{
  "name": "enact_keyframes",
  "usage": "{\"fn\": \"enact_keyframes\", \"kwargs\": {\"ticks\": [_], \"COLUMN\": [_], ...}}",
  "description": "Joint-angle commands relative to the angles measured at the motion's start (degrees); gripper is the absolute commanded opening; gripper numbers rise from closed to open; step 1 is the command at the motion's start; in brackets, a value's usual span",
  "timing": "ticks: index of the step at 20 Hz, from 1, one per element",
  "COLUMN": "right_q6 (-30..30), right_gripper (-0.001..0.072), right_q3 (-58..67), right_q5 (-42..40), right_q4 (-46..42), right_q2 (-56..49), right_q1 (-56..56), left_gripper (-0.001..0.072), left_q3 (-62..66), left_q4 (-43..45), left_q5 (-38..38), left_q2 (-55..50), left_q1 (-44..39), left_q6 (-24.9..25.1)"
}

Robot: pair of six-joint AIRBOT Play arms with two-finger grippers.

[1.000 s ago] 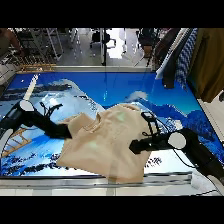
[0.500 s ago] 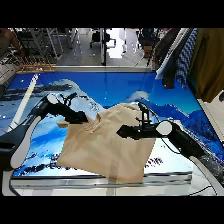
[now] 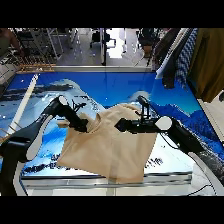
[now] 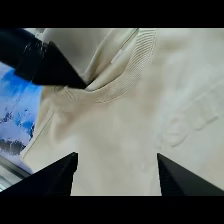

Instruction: Fold the clothes and pants, and hang the long-sleeved shirts on hangers.

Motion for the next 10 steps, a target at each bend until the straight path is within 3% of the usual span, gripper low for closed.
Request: {"fn": "enact_keyframes", "kwargs": {"ticks": [1, 6, 10], "right_q6": [0.52, 3.39, 3.5], "right_gripper": [0.0585, 0.0586, 0.0596], "right_q3": [0.22, 2.49, 8.17], "right_q5": [0.07, -2.99, -4.24], "right_q4": [-0.04, 0.55, 3.43], "right_q2": [-2.97, -9.88, -12.17], "right_q1": [1.55, 4.2, 4.2], "left_gripper": [0.0008, 0.0008, 0.0008], "left_q3": [0.33, 0.33, 0.31], "left_q4": [-10.82, -13.16, -13.18], "left_q5": [-7.96, -7.93, -7.98], "left_q2": [2.84, 17.07, 21.84], "left_q1": [-0.66, -1.92, -3.13], "left_q6": [3.45, 5.35, 5.29]}}
